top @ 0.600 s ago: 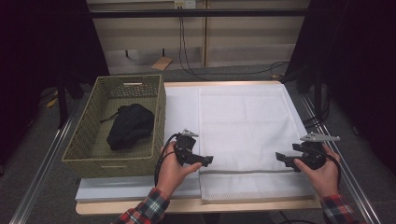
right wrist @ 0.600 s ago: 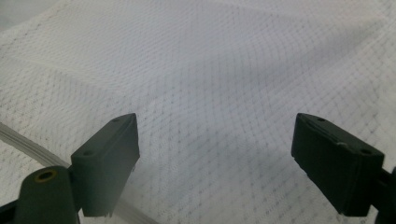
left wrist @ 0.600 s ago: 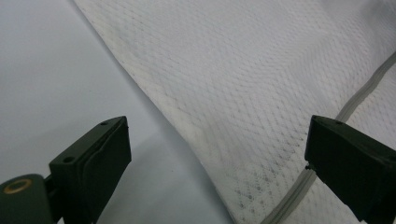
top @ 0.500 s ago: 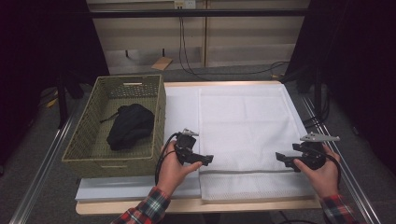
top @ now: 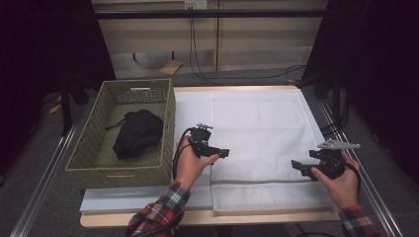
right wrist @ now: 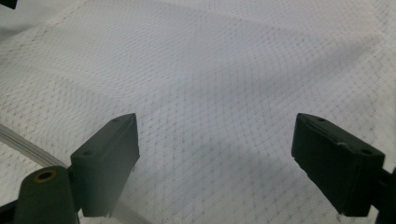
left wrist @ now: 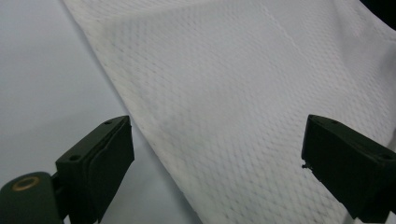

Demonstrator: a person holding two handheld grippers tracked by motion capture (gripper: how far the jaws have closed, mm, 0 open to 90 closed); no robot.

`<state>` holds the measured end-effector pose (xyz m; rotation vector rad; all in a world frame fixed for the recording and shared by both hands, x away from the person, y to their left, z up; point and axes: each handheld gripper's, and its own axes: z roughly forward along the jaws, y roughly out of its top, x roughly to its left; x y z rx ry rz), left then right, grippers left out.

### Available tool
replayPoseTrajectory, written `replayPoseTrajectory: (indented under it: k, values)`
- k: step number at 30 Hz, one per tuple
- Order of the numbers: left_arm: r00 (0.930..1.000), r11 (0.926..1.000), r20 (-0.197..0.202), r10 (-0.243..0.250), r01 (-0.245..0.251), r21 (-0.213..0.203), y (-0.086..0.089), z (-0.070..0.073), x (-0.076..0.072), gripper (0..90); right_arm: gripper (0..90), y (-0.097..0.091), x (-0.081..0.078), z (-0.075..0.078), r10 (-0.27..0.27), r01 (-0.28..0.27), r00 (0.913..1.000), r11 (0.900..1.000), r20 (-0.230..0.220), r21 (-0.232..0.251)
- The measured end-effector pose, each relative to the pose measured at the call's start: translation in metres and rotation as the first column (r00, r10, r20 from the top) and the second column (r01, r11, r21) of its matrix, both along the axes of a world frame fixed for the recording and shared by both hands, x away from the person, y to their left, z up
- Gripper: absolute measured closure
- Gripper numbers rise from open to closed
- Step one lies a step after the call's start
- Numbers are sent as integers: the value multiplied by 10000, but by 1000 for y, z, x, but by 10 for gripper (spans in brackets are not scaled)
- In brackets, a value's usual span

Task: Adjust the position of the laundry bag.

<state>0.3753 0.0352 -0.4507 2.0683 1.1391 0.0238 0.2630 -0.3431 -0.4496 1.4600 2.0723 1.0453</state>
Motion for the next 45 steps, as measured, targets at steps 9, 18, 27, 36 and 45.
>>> replayPoseTrajectory:
  k: [9,18,27,36,45]
  values:
    - [9994,9994,-44,356,-356,51,-4,4,31,154,154,2,4,0,114,-114,9999,9999,103,14]
    - [9960,9954,25,895,-895,355,-12,-3,62,221,154,6,5,0,290,-290,9995,9996,140,-39]
    - [9928,9921,-270,1169,-1155,498,-10,-14,84,322,155,8,4,1,358,-358,9993,9994,126,-36]
    - [9918,9907,-284,1248,-1230,574,-13,-23,91,435,155,7,4,1,350,-350,9993,9994,121,-42]
    - [9889,9882,-753,1278,-1205,950,-18,-20,94,683,155,7,6,1,396,-395,9991,9992,147,-70]
